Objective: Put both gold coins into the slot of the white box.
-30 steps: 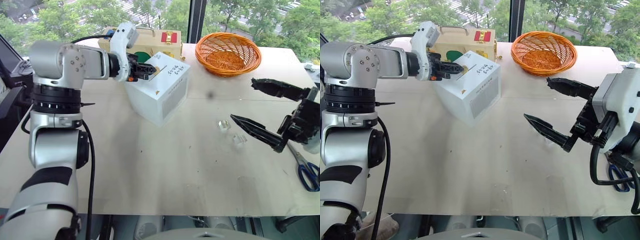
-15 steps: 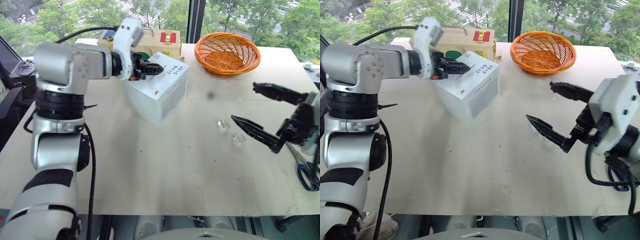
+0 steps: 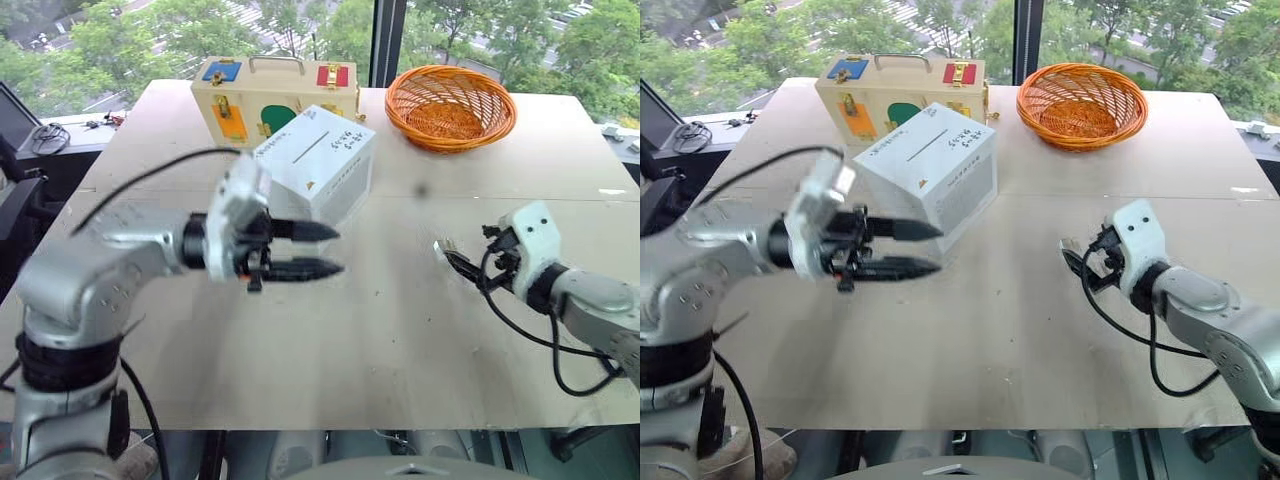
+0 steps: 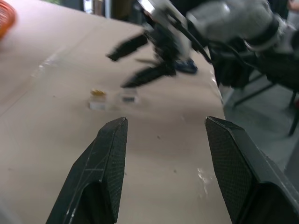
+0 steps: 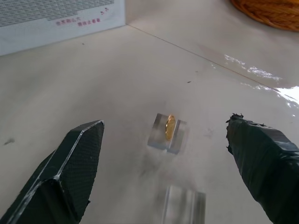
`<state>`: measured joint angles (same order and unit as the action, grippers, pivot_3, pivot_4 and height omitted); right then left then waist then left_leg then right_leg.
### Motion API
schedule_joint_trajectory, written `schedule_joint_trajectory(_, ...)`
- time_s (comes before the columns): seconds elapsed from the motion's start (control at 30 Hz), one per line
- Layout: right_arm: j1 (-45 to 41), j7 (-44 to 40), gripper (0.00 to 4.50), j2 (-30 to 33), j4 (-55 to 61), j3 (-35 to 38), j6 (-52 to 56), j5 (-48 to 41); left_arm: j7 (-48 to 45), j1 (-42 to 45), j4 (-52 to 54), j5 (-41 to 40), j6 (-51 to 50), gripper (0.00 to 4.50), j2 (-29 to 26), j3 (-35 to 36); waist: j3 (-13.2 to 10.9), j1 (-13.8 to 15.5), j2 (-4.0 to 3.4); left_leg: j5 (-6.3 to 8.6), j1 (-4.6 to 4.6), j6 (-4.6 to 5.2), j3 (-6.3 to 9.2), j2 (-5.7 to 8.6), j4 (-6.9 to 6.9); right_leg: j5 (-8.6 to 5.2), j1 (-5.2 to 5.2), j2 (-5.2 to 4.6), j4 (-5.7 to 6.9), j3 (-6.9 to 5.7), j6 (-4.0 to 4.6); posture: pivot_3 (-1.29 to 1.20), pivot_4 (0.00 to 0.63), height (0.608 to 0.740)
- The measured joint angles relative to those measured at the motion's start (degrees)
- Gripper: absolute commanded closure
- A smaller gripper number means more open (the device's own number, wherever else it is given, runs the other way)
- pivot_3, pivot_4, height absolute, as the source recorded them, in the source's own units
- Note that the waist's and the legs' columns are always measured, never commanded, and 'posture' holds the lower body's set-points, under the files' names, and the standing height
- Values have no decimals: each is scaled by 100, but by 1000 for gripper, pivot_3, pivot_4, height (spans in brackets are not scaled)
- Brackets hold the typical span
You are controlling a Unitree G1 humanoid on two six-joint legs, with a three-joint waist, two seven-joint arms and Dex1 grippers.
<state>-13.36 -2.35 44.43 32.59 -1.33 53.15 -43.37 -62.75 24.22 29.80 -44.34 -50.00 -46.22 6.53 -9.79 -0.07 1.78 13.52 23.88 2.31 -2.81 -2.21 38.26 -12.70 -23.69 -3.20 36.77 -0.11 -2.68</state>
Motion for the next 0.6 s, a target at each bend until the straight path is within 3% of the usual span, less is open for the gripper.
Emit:
schedule_joint_trajectory(0.1, -119, 34, 847, -270, -177, -183, 130, 267, 94, -161, 0, 161, 314, 1819, 82, -42, -1, 46, -1, 0, 3, 0, 0, -1, 0, 0, -2, 4, 0, -1, 0, 0, 150, 740)
schedule_joint_trajectory(0.2, -265, 62, 2199, -600, -304, -293, 283, 527, 208, -267, -2, 275, 594, 1819, 179, -65, -1, 65, -2, 1, 5, 1, -1, 0, -2, 0, -3, 5, -2, 0, -1, 0, 150, 740)
schedule_joint_trajectory(0.27, -359, 94, 2199, -752, -385, -316, 356, 745, 313, -325, -2, 364, 712, 1819, 205, -124, -1, 80, -2, 1, 6, 1, 0, 0, -2, 0, -3, 6, -3, -1, -1, 0, 150, 740)
schedule_joint_trajectory(0.37, -390, 152, 2890, -923, -459, -309, 452, 971, 403, -379, -5, 373, 758, 1819, 207, -156, -1, 84, -2, 1, 6, 1, 0, 0, -2, 0, -3, 6, -3, -1, -1, 0, 150, 740)
schedule_joint_trajectory(0.4, -389, 147, 3503, -986, -465, -310, 504, 1044, 431, -380, -5, 370, 766, 1819, 206, -161, -1, 81, -2, 1, 6, 1, 0, 0, -2, 0, -3, 7, -2, -1, -1, 0, 150, 740)
schedule_joint_trajectory(0.6, -403, 51, 3503, -1159, -464, -308, 681, 1318, 525, -381, -4, 362, 776, 1819, 188, -161, -1, 75, -2, 1, 4, 1, 0, 0, -2, 0, -3, 10, -2, -1, -2, 0, 150, 740)
